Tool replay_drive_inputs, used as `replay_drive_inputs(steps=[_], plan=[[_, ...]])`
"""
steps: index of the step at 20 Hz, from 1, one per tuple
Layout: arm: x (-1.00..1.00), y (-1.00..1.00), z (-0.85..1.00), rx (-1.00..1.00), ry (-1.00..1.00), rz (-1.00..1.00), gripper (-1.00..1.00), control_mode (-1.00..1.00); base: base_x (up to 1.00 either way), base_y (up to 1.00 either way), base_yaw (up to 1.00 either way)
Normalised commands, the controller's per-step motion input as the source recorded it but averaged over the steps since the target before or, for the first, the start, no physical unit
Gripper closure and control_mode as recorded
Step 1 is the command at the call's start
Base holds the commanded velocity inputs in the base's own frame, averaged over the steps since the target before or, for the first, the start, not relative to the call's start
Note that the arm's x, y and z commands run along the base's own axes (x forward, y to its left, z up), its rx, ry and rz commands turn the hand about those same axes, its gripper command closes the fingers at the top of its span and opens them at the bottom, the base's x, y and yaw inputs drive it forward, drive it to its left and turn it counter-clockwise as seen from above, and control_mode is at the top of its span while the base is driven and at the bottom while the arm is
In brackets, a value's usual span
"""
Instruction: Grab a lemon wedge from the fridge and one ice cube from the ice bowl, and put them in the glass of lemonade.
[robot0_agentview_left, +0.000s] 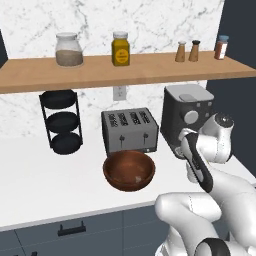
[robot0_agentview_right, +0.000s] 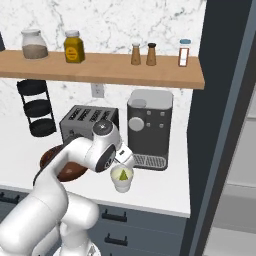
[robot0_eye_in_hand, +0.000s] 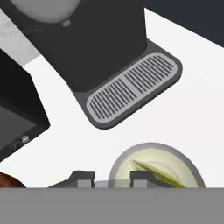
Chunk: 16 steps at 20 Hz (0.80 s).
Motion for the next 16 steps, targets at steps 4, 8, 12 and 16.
replay_drive_inputs(steps=[4, 8, 12, 16], plan=[[0.00, -0.21, -0.63, 0.00, 0.07, 0.00, 1.00, -1.00, 0.00, 0.00, 0.00], [0.00, 0.00, -0.29, 0.00, 0.13, 0.01, 1.00, -1.00, 0.00, 0.00, 0.00], [0.00, 0.00, -0.08, 0.00, 0.08, 0.00, 1.00, -1.00, 0.00, 0.00, 0.00], [0.09, -0.05, -0.10, 0.00, 0.05, 0.00, 1.00, -1.00, 0.00, 0.00, 0.00]])
